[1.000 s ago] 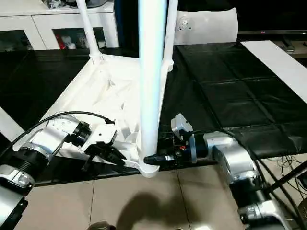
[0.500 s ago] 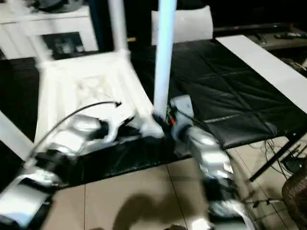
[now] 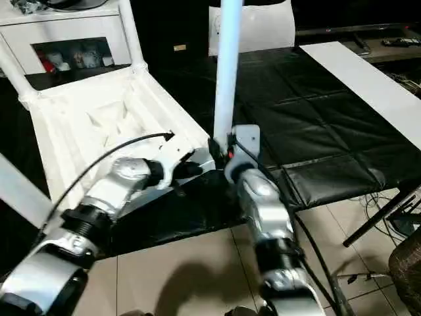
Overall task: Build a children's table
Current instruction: Rotate leg to tighten
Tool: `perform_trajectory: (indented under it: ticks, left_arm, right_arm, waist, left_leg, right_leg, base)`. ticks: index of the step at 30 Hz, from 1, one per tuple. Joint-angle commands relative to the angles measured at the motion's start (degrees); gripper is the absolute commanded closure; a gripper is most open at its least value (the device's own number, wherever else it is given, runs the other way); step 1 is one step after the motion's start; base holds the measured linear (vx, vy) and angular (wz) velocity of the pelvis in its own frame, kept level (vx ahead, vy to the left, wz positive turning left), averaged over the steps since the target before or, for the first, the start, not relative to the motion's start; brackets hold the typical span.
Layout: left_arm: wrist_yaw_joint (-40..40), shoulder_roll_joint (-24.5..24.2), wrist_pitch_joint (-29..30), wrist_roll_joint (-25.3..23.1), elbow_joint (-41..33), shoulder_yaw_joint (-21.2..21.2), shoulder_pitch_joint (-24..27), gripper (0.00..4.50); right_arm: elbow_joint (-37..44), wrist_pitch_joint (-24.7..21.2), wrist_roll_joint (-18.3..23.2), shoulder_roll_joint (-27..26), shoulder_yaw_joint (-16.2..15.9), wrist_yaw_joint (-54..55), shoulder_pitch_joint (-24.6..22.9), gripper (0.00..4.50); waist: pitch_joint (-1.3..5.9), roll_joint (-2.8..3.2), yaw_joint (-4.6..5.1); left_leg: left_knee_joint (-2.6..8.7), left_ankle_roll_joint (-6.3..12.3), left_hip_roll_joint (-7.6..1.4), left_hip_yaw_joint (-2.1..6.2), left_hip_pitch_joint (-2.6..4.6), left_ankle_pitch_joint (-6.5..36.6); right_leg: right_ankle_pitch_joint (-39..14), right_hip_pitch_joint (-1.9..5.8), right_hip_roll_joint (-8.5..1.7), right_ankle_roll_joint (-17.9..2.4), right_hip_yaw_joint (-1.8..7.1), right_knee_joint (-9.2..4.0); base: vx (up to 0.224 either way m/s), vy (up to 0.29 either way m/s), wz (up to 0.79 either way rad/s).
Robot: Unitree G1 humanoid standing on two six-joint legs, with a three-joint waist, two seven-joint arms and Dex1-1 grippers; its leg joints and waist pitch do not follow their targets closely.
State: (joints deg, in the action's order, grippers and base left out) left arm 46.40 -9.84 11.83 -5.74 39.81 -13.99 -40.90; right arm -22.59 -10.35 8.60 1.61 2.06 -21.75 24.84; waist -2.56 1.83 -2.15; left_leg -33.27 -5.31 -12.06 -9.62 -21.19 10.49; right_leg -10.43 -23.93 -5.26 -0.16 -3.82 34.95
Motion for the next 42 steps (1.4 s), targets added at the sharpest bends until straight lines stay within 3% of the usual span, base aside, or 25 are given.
perform_trajectory:
  ticks: [1,2,3,6,7,11,15,20,24,26,28,37,42]
  left_arm:
    - [4.6,-1.7,-4.4,1.2,-2.3,-0.9,-0.5,4.5]
    - [7.0,-2.6,-5.7,1.5,-2.6,-1.4,-0.1,4.5]
    - [10.3,-3.7,-7.5,2.0,-3.0,-2.1,0.4,4.5]
    - [17.7,-6.6,-10.7,2.2,-3.6,-4.2,1.2,4.5]
    - [22.1,-8.2,-12.5,2.5,-3.8,-5.2,1.7,4.5]
    - [32.0,-11.3,-14.6,4.1,-4.4,-7.1,2.3,4.5]
    - [37.8,-13.4,-16.6,4.3,-4.7,-9.3,2.5,4.5]
    - [41.6,-14.4,-18.6,3.8,-4.9,-10.8,2.4,4.5]
    - [44.5,-14.8,-19.7,3.6,-5.2,-12.0,2.3,4.5]
    - [44.7,-14.8,-19.8,3.7,-5.2,-12.1,2.3,4.5]
    - [45.0,-14.7,-20.1,3.7,-5.2,-12.3,2.1,4.5]
    - [44.6,-13.8,-20.5,3.5,-4.1,-12.1,1.4,4.5]
    - [43.0,-13.7,-20.5,3.1,-3.4,-11.7,1.7,4.5]
  right_arm:
    - [2.3,0.5,1.8,2.5,-1.0,-5.8,-1.0,1.01]
    - [2.9,0.5,2.3,4.0,-1.2,-8.2,-1.6,1.01]
    - [3.5,0.2,2.9,6.1,-1.4,-11.5,-2.2,0.96]
    - [4.2,-0.1,4.2,11.3,-2.2,-20.3,-3.1,0.61]
    - [4.7,-0.4,5.1,14.2,-2.9,-25.9,-3.2,0.57]
    - [5.4,-3.3,8.4,19.6,-5.5,-38.9,-2.7,0.57]
    - [4.1,-4.3,9.8,21.7,-7.6,-46.5,-1.4,0.57]
    - [3.0,-5.2,9.9,23.1,-10.0,-52.2,-0.4,1.26]
    - [1.9,-6.2,10.5,24.0,-11.6,-57.0,0.9,1.44]
    - [1.9,-6.4,10.6,24.0,-11.7,-57.3,1.0,1.55]
    - [2.1,-7.0,10.9,24.5,-12.4,-59.0,1.4,1.8]
    - [1.8,-7.4,10.8,24.0,-13.5,-61.2,2.3,2.46]
    - [3.0,-8.0,11.1,23.7,-13.2,-60.5,1.5,2.49]
  waist:
    - [4.24,-0.14,-0.56]
    - [4.18,-0.13,-0.6]
    - [4.09,-0.49,-0.63]
    - [4.04,-0.39,-1.3]
    - [3.97,-0.6,-1.45]
    - [3.89,-0.32,-2.97]
    - [3.93,-0.22,-3.71]
    - [3.86,-0.48,-4.15]
    - [3.91,-0.81,-4.17]
    - [3.91,-0.69,-4.33]
    - [3.98,-1.11,-4.36]
    - [4.0,-1.02,-4.52]
    - [3.96,-1.06,-4.49]
  left_leg:
    - [2.83,5.84,-0.04,-0.34,0.13,6.4]
    - [2.85,5.86,-0.06,-0.37,0.09,6.3]
    - [2.85,5.96,-0.17,-0.49,0.12,6.5]
    - [2.81,6.21,-0.38,-0.53,0.25,7.0]
    - [2.77,6.33,-0.33,-0.61,0.34,7.4]
    - [2.89,5.51,-0.8,-0.65,0.67,8.4]
    - [2.95,4.52,-0.95,-0.66,0.57,8.7]
    - [3.02,3.39,-0.87,-0.69,0.51,9.7]
    - [3.03,3.27,-0.85,-0.66,0.45,9.3]
    - [2.98,3.35,-0.94,-0.7,0.61,9.0]
    - [2.93,3.6,-0.92,-0.72,0.48,8.1]
    - [2.92,3.28,-0.93,-0.72,0.53,8.0]
    - [2.91,3.29,-0.88,-0.74,0.5,8.1]
  right_leg:
    - [1.8,4.69,-1.91,-15.6,1.9,-3.28]
    - [1.7,4.64,-1.91,-15.6,1.94,-3.24]
    - [1.2,4.52,-1.91,-15.6,2.02,-3.33]
    - [-0.1,4.38,-1.99,-15.8,2.09,-3.21]
    - [-0.6,4.27,-1.91,-15.8,2.06,-3.35]
    - [-3.2,4.07,-2.06,-15.5,2.03,-3.19]
    - [-4.0,3.92,-2.26,-15.4,1.98,-3.05]
    - [-6.0,3.91,-2.31,-14.8,1.99,-3.2]
    - [-7.0,3.98,-2.38,-14.5,1.96,-3.21]
    - [-7.1,3.8,-2.35,-14.5,2.01,-3.25]
    - [-6.0,3.95,-2.32,-14.6,2.01,-3.07]
    - [-7.2,3.84,-2.36,-14.3,1.98,-3.14]
    - [-7.4,3.84,-2.31,-14.1,1.97,-3.19]
  base:
    - [0.0,0.0,0.0]
    - [0.0,0.0,0.0]
    - [0.0,0.0,0.0]
    - [0.0,0.0,0.0]
    - [0.0,0.0,0.0]
    - [0.0,0.0,0.0]
    - [0.0,0.0,0.0]
    - [0.0,0.0,0.0]
    - [0.0,0.0,0.0]
    - [0.0,0.0,0.0]
    - [0.0,0.0,0.0]
    - [0.0,0.0,0.0]
    - [0.0,0.0,0.0]
